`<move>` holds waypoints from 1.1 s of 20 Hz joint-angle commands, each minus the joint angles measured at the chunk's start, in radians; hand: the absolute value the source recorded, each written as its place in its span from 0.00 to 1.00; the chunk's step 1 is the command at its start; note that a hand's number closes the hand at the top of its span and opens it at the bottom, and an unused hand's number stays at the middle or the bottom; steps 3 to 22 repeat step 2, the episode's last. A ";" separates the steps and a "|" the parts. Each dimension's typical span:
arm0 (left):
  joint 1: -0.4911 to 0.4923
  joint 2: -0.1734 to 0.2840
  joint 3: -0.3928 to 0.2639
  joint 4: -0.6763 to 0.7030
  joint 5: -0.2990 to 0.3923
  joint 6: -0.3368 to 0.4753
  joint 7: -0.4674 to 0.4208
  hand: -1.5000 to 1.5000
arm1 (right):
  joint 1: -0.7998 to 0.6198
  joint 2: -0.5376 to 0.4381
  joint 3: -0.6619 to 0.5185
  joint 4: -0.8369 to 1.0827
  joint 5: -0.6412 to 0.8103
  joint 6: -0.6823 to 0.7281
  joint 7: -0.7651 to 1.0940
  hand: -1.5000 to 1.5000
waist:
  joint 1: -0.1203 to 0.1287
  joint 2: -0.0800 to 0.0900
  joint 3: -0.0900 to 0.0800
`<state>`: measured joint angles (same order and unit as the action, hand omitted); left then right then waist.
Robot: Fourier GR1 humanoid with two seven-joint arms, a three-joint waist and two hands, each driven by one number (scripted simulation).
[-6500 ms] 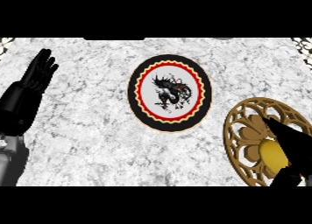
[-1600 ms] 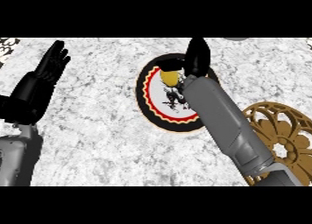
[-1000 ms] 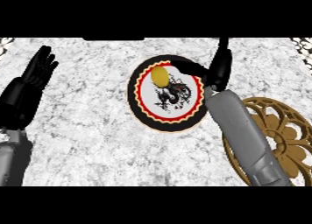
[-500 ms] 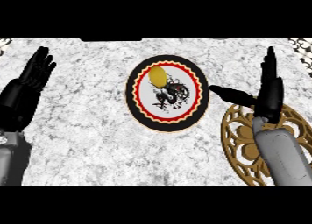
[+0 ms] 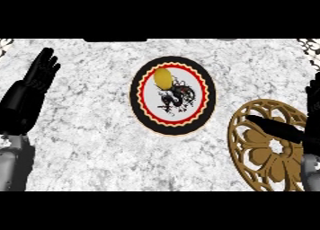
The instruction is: Pick the lemon from the placemat and place it in the plate
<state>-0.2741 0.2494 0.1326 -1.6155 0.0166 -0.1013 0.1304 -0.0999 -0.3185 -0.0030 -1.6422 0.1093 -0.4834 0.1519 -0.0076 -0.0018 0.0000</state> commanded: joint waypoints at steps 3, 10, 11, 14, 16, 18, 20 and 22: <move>0.090 -0.039 -0.040 -0.109 -0.024 0.013 0.023 0.50 | 0.140 -0.009 -0.068 -0.051 -0.020 0.041 -0.107 0.00 | 0.006 0.000 0.000; 0.090 -0.039 -0.040 -0.109 -0.024 0.013 0.023 0.50 | 0.140 -0.009 -0.068 -0.051 -0.020 0.041 -0.107 0.00 | 0.006 0.000 0.000; 0.090 -0.039 -0.040 -0.109 -0.024 0.013 0.023 0.50 | 0.140 -0.009 -0.068 -0.051 -0.020 0.041 -0.107 0.00 | 0.006 0.000 0.000; 0.090 -0.039 -0.040 -0.109 -0.024 0.013 0.023 0.50 | 0.140 -0.009 -0.068 -0.051 -0.020 0.041 -0.107 0.00 | 0.006 0.000 0.000; 0.090 -0.039 -0.040 -0.109 -0.024 0.013 0.023 0.50 | 0.140 -0.009 -0.068 -0.051 -0.020 0.041 -0.107 0.00 | 0.006 0.000 0.000; 0.090 -0.039 -0.040 -0.109 -0.024 0.013 0.023 0.50 | 0.140 -0.009 -0.068 -0.051 -0.020 0.041 -0.107 0.00 | 0.006 0.000 0.000; 0.090 -0.039 -0.040 -0.109 -0.024 0.013 0.023 0.50 | 0.140 -0.009 -0.068 -0.051 -0.020 0.041 -0.107 0.00 | 0.006 0.000 0.000; 0.090 -0.039 -0.040 -0.109 -0.024 0.013 0.023 0.50 | 0.140 -0.009 -0.068 -0.051 -0.020 0.041 -0.107 0.00 | 0.006 0.000 0.000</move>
